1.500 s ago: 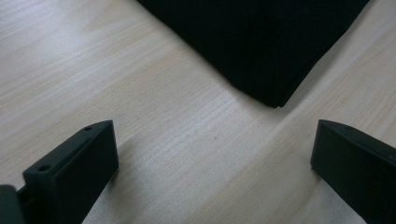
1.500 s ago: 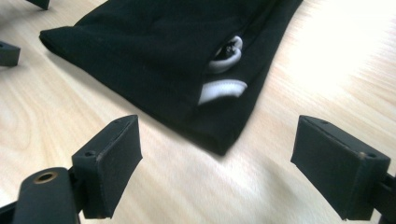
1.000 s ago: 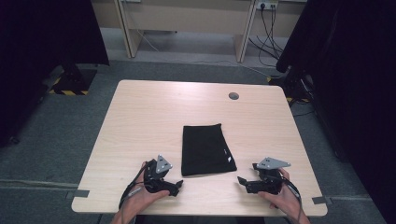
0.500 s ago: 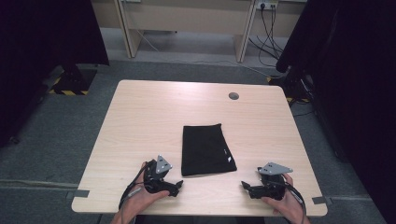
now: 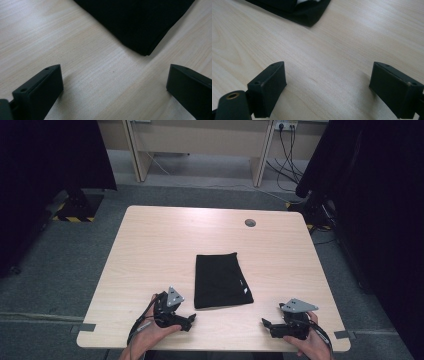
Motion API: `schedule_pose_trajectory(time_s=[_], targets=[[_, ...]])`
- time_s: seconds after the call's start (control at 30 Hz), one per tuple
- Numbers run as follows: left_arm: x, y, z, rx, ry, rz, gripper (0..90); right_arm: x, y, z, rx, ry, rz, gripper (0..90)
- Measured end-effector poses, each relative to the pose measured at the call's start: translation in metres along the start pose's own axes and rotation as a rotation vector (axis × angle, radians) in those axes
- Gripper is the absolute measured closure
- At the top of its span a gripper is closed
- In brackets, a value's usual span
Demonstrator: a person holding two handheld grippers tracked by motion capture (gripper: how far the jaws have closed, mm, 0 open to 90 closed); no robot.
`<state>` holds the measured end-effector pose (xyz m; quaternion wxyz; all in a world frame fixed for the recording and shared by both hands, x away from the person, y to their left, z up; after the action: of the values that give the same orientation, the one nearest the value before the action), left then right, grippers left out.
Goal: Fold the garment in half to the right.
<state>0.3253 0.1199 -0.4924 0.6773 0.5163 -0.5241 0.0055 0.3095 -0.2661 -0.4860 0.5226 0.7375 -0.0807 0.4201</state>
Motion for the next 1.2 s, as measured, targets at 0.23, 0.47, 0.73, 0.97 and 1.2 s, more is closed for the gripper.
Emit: schedule_pose_trajectory(time_s=[0.23, 0.47, 0.73, 0.97, 1.2], targets=[[-0.003, 0.003, 0.004, -0.008, -0.007, 0.002, 0.0, -0.005, 0.004, -0.001, -0.005, -0.005, 0.011, 13.9], [-0.006, 0.007, 0.009, -0.01, -0.01, 0.003, 0.0, -0.011, 0.009, -0.003, -0.011, -0.015, 0.018, 13.8], [-0.007, 0.009, 0.011, -0.012, -0.011, 0.004, 0.0, -0.017, 0.013, -0.006, -0.015, -0.017, 0.028, 13.8], [-0.007, 0.009, 0.011, -0.012, -0.01, 0.004, 0.0, -0.02, 0.016, -0.006, -0.015, -0.019, 0.038, 13.8], [-0.007, 0.009, 0.011, -0.011, -0.01, 0.004, 0.0, -0.022, 0.017, -0.006, -0.014, -0.019, 0.043, 13.8]])
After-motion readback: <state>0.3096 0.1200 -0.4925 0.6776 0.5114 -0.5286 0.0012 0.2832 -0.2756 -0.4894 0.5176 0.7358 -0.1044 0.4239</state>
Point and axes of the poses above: each handheld gripper's, and its own axes: y roughly backward along the jaws, x roughly out of its top, z roughly to its right, the point moved 1 cm from there along -y, roughly forward along the jaws, and after that the axes turned 8 degrees about -y, right-handed, at the moved point
